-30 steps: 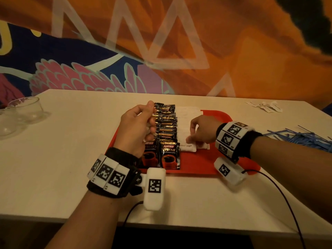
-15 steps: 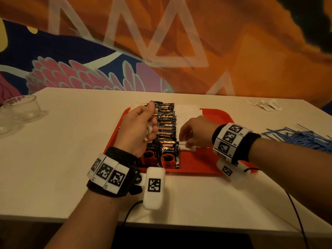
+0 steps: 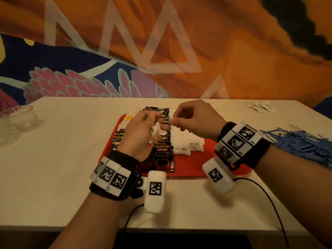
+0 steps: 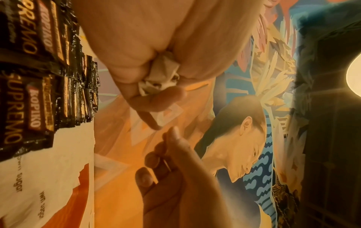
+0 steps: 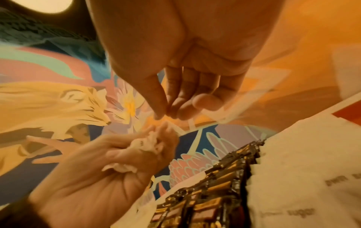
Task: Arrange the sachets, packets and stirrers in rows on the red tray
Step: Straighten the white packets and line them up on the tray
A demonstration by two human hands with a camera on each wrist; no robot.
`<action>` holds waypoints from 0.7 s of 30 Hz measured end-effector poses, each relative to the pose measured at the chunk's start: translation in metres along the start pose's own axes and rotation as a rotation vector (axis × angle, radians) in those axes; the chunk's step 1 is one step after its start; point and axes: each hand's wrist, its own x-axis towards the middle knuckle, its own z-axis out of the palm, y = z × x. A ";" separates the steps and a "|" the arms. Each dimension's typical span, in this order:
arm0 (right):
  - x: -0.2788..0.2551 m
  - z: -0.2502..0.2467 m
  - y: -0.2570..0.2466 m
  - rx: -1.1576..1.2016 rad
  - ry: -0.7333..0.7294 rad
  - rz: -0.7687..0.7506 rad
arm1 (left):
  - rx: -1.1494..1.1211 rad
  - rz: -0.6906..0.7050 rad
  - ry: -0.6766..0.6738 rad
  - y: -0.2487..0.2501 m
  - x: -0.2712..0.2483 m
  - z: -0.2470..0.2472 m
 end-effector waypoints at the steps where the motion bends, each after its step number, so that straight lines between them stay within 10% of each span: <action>1: -0.001 0.000 -0.003 0.014 -0.002 0.001 | 0.015 -0.003 -0.004 0.000 -0.001 0.003; 6: -0.010 -0.002 -0.013 0.075 -0.202 0.066 | 0.091 -0.032 -0.054 0.002 -0.008 0.013; 21: -0.012 -0.008 -0.011 0.138 -0.052 0.140 | 0.314 0.097 -0.107 -0.001 -0.013 0.008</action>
